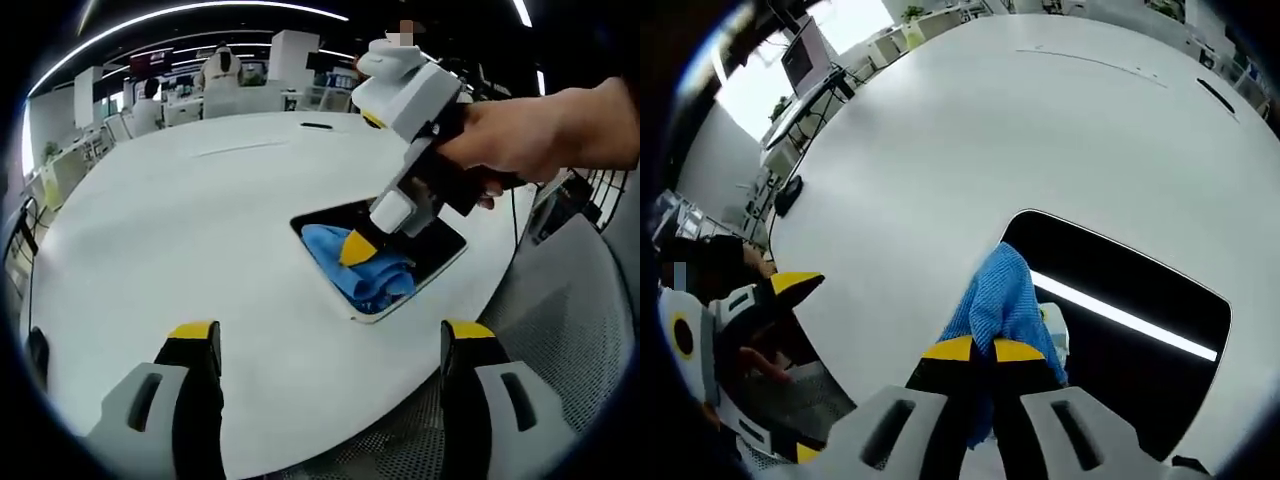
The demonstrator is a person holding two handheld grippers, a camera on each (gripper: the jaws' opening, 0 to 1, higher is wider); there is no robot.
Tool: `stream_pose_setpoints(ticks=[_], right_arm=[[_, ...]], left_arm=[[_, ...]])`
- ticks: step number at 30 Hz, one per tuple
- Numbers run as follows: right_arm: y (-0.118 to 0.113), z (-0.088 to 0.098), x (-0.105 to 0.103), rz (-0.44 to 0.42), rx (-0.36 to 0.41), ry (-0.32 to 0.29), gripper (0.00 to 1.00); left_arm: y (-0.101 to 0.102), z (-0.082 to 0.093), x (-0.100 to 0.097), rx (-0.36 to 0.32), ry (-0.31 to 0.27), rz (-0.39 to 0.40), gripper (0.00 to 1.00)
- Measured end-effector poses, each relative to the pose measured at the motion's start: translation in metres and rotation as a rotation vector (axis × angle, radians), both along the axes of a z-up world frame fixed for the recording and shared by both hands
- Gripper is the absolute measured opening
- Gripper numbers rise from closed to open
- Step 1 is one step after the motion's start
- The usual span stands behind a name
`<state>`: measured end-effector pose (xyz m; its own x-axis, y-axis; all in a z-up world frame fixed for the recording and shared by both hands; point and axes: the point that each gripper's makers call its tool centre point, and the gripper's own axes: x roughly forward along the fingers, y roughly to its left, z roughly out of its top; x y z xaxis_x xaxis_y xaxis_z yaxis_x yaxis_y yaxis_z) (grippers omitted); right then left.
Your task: Wipe the mirror surface with the cleaning cloth until all visible marks leave the cleaned area.
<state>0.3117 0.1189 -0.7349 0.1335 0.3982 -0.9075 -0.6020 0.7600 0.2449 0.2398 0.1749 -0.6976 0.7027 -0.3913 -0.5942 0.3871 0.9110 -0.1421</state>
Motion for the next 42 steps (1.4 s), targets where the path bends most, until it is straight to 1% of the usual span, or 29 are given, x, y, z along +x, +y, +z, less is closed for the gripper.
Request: stream_pose_setpoints(ticks=[4, 15, 21, 23, 25, 27, 29, 34, 37, 40, 42], right_arm=[[0.002, 0.0, 0.01, 0.003, -0.001, -0.005, 0.0], [0.01, -0.003, 0.039, 0.051, -0.031, -0.04, 0.0], [0.015, -0.006, 0.051, 0.108, -0.059, -0.067, 0.0], [0.016, -0.007, 0.057, 0.098, -0.057, -0.064, 0.0], [0.017, -0.007, 0.062, 0.093, -0.055, -0.065, 0.0], [0.018, -0.008, 0.065, 0.091, -0.055, -0.064, 0.0], [0.019, -0.009, 0.069, 0.094, -0.056, -0.063, 0.0], [0.02, -0.009, 0.077, 0.089, -0.052, -0.059, 0.0], [0.022, -0.01, 0.083, 0.086, -0.055, -0.056, 0.0], [0.023, -0.013, 0.087, 0.079, -0.058, -0.053, 0.0], [0.022, -0.011, 0.085, 0.075, -0.058, -0.05, 0.0]], left_arm=[[-0.001, -0.001, 0.0, -0.002, 0.002, -0.003, 0.9], [-0.001, -0.001, 0.0, -0.011, 0.005, -0.002, 0.89], [-0.002, -0.001, 0.0, -0.013, 0.005, -0.008, 0.88], [0.0, 0.0, 0.002, -0.008, -0.005, -0.001, 0.89], [0.003, 0.002, 0.005, 0.0, -0.031, 0.011, 0.91], [0.003, 0.004, 0.003, -0.007, -0.031, 0.015, 0.93], [0.002, 0.003, 0.002, -0.009, -0.024, 0.014, 0.93], [0.003, 0.004, 0.004, -0.012, -0.031, 0.021, 0.94], [0.004, 0.006, 0.005, -0.023, -0.036, 0.03, 0.96], [0.003, 0.008, 0.006, -0.028, -0.048, 0.029, 0.98], [0.001, 0.01, 0.008, -0.033, -0.066, 0.024, 0.99]])
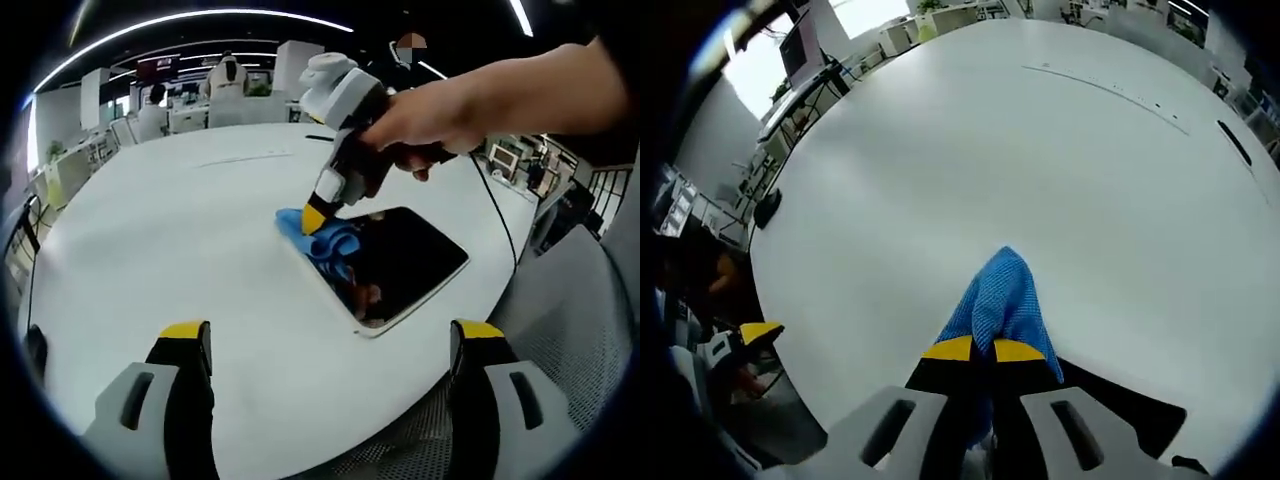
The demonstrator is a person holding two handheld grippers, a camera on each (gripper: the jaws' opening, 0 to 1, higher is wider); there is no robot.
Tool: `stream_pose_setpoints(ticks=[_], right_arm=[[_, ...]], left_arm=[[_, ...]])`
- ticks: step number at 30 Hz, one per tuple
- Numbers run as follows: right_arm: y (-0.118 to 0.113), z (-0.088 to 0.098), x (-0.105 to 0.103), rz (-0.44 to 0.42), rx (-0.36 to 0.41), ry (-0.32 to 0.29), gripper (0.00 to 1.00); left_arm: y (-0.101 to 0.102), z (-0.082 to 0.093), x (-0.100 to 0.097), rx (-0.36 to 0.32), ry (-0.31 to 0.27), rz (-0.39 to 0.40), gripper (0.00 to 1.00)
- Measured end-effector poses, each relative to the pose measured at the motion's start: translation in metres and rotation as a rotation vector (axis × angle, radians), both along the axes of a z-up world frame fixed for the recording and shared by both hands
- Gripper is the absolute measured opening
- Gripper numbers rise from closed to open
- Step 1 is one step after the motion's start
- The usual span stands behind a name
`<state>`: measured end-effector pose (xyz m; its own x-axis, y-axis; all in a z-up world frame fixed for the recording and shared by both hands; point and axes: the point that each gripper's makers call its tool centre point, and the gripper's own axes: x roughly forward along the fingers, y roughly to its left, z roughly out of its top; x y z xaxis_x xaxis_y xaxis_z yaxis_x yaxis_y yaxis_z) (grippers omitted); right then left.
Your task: Wipe the mirror surface with the cleaning cloth until all visible marks leave the cleaned area.
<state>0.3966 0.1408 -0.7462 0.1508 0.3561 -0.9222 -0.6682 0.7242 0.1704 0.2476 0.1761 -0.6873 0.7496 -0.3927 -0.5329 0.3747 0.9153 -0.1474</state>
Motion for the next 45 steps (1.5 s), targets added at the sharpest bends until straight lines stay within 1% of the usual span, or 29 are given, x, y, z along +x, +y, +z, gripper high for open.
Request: stream_pose_setpoints(ticks=[2, 4, 6, 10, 13, 14, 16, 19, 21, 26, 28, 32, 36, 45], right_arm=[[0.0, -0.001, 0.001, -0.003, 0.002, 0.0, 0.0], [0.001, -0.003, 0.002, -0.001, 0.002, -0.005, 0.0], [0.0, -0.002, 0.001, 0.001, 0.001, -0.009, 0.0], [-0.002, 0.002, -0.003, 0.002, 0.004, -0.013, 0.0], [-0.003, 0.005, -0.006, 0.003, 0.008, -0.014, 0.0], [-0.003, 0.003, -0.004, 0.002, 0.008, -0.014, 0.0], [-0.005, 0.005, -0.006, 0.0, 0.01, -0.013, 0.0], [-0.006, 0.005, -0.006, 0.0, 0.014, -0.014, 0.0], [-0.008, 0.005, -0.006, 0.002, 0.012, -0.015, 0.0], [-0.017, 0.008, -0.007, -0.011, 0.008, -0.015, 0.0], [-0.02, 0.009, -0.007, -0.017, 0.011, -0.015, 0.0], [-0.027, 0.007, -0.003, -0.034, 0.018, -0.013, 0.0], [-0.031, 0.009, -0.003, -0.037, 0.016, -0.016, 0.0], [-0.04, 0.01, -0.001, -0.054, 0.012, -0.024, 0.0]], left_arm=[[-0.001, 0.0, 0.0, 0.0, -0.001, -0.005, 0.99], [-0.003, 0.003, 0.001, -0.018, -0.01, -0.005, 0.99], [-0.002, 0.002, 0.001, -0.008, -0.012, -0.006, 0.99], [-0.001, 0.002, 0.002, -0.013, -0.011, 0.001, 0.99], [0.001, -0.002, 0.0, 0.001, 0.015, 0.008, 0.99], [0.004, -0.003, 0.0, 0.013, 0.015, 0.016, 0.99], [0.002, 0.0, 0.001, -0.004, 0.007, 0.017, 0.99], [0.002, -0.001, 0.001, 0.006, 0.007, 0.015, 0.99], [0.001, 0.0, 0.001, -0.006, 0.011, 0.014, 0.99], [0.001, 0.0, 0.0, -0.006, 0.01, 0.012, 0.99], [0.001, -0.001, -0.001, -0.005, 0.02, 0.01, 0.99], [0.001, 0.001, 0.001, -0.012, 0.005, 0.017, 0.99], [0.001, 0.003, 0.001, -0.009, -0.007, 0.013, 0.99], [-0.002, 0.004, -0.001, -0.002, 0.001, -0.003, 0.99]])
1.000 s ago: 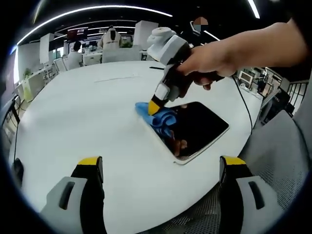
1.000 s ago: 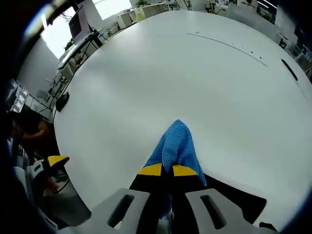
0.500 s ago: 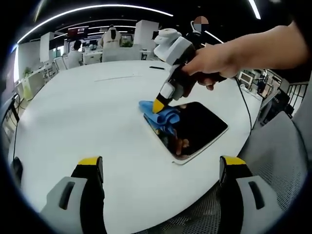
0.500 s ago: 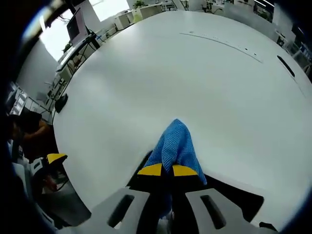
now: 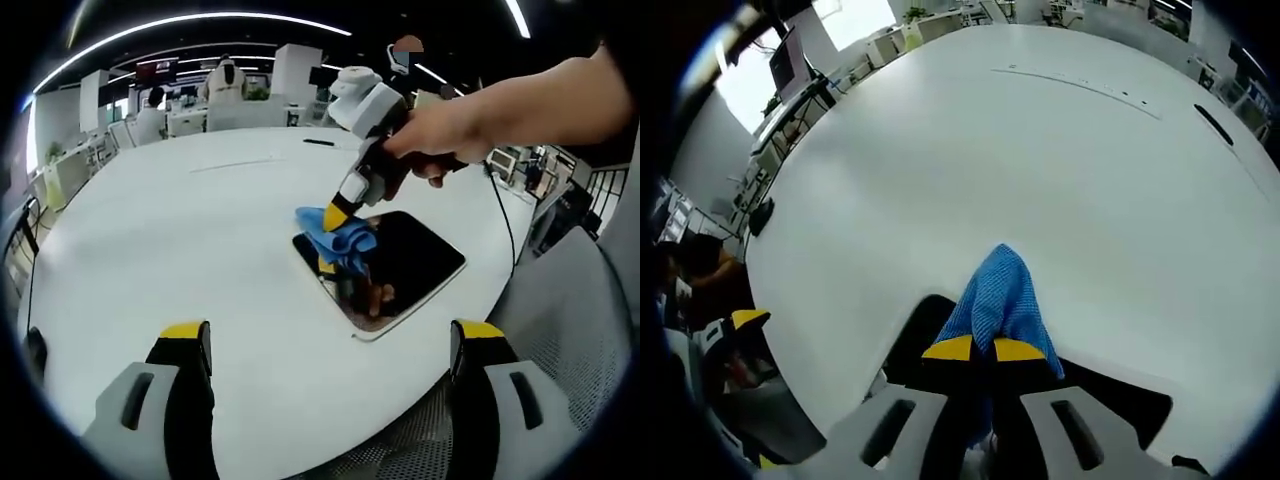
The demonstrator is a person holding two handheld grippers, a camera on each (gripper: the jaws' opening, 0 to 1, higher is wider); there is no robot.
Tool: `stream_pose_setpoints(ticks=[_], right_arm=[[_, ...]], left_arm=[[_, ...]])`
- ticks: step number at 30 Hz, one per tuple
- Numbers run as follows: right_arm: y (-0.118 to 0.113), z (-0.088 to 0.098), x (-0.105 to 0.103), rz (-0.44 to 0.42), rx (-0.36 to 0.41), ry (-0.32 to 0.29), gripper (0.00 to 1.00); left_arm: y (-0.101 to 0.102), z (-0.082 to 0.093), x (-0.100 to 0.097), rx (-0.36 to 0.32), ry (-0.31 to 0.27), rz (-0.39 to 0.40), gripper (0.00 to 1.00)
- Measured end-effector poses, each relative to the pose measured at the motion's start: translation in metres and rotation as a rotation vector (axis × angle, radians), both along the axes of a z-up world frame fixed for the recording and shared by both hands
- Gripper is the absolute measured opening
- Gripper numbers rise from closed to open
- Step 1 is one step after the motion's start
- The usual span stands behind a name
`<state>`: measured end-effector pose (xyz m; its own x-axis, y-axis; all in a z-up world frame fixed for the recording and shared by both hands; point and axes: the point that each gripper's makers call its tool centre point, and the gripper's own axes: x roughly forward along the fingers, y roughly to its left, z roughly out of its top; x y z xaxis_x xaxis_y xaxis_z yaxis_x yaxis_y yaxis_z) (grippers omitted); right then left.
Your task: Wipe the mirror surface with the cleaning cloth until all visible marks leave the cleaned area.
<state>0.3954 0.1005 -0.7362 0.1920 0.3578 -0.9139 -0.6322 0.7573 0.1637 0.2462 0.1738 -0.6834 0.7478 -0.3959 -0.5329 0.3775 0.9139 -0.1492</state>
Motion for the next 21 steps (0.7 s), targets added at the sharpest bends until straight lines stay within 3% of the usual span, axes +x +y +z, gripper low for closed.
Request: stream_pose_setpoints(ticks=[4, 21], right_arm=[[-0.006, -0.004, 0.006, -0.009, -0.009, 0.0, 0.0], [-0.017, -0.008, 0.011, -0.023, -0.037, -0.009, 0.0]], left_arm=[[0.003, -0.001, 0.001, -0.016, 0.011, 0.028, 0.99], [0.001, -0.002, -0.001, 0.003, 0.022, 0.008, 0.99]])
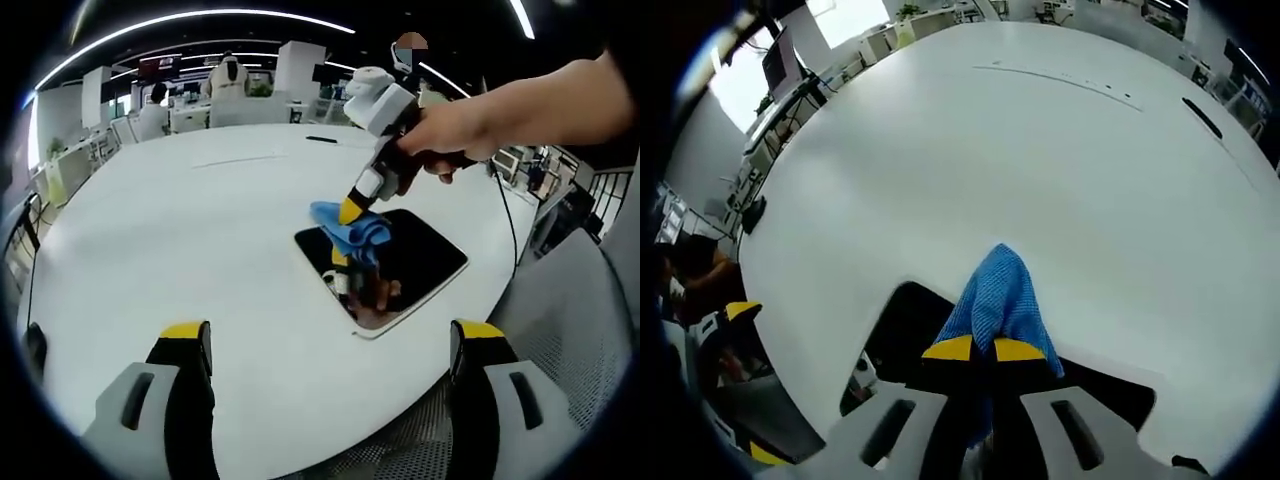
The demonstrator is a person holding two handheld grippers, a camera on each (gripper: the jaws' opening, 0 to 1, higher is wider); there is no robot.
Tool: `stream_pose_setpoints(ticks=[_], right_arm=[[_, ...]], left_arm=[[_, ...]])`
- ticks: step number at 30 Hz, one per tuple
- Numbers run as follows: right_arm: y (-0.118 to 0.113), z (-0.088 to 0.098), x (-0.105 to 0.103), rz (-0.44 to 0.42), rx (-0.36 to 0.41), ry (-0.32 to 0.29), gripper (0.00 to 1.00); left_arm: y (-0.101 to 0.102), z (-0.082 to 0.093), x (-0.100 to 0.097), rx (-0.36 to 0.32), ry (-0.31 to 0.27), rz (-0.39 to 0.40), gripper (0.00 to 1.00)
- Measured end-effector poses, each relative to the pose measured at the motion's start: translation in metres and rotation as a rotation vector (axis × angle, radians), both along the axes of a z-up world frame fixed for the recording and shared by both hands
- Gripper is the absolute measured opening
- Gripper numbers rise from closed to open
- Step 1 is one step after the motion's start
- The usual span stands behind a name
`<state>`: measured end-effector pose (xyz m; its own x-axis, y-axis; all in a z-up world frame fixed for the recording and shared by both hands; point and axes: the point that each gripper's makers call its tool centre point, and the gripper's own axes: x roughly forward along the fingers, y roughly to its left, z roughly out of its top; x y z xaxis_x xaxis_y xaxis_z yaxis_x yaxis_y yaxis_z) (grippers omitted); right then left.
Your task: Wipe the mirror surface with the cleaning cloth until all visible marks leave the cleaned area.
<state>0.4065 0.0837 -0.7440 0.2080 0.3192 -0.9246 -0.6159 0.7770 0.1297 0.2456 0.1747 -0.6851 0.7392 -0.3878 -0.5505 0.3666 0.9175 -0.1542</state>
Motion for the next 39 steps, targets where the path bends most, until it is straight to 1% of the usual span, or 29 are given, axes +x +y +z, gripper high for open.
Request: stream_pose_setpoints(ticks=[2, 3, 5, 7, 9, 12, 15, 17, 22, 29, 34, 39], right_arm=[[0.0, -0.001, 0.001, -0.008, -0.004, -0.004, 0.0], [0.0, -0.002, 0.0, -0.028, -0.003, 0.008, 0.0], [-0.001, -0.001, -0.004, -0.027, 0.002, 0.017, 0.0], [-0.003, 0.001, -0.011, -0.024, 0.001, 0.019, 0.0], [-0.004, 0.001, -0.014, -0.023, 0.001, 0.016, 0.0], [-0.005, 0.002, -0.019, -0.034, 0.006, 0.011, 0.0], [-0.006, 0.001, -0.025, -0.049, 0.013, 0.021, 0.0], [-0.006, 0.001, -0.031, -0.047, 0.012, 0.023, 0.0], [-0.01, 0.004, -0.05, -0.046, 0.016, 0.027, 0.0], [-0.014, 0.009, -0.07, -0.061, 0.033, 0.028, 0.0], [-0.016, 0.01, -0.081, -0.069, 0.041, 0.037, 0.0], [-0.015, 0.008, -0.087, -0.078, 0.048, 0.04, 0.0]], left_arm=[[0.0, 0.001, 0.0, -0.004, -0.003, 0.0, 0.99], [0.0, 0.001, 0.001, -0.003, -0.004, 0.002, 0.99], [0.002, 0.002, 0.001, 0.001, -0.01, 0.009, 0.99], [0.005, 0.005, 0.005, 0.01, -0.035, 0.021, 0.99], [0.003, 0.006, 0.004, -0.002, -0.034, 0.021, 0.99], [0.004, 0.005, 0.003, 0.006, -0.03, 0.017, 0.99], [0.003, 0.004, 0.003, 0.004, -0.028, 0.013, 0.99], [0.002, 0.003, 0.002, 0.0, -0.019, 0.012, 0.99], [0.001, 0.005, 0.001, 0.0, -0.025, 0.013, 0.99], [0.0, 0.005, 0.001, 0.008, -0.028, 0.013, 0.99], [-0.001, 0.004, 0.0, 0.012, -0.025, 0.008, 0.99], [-0.001, 0.004, 0.001, 0.018, -0.027, 0.007, 0.99]])
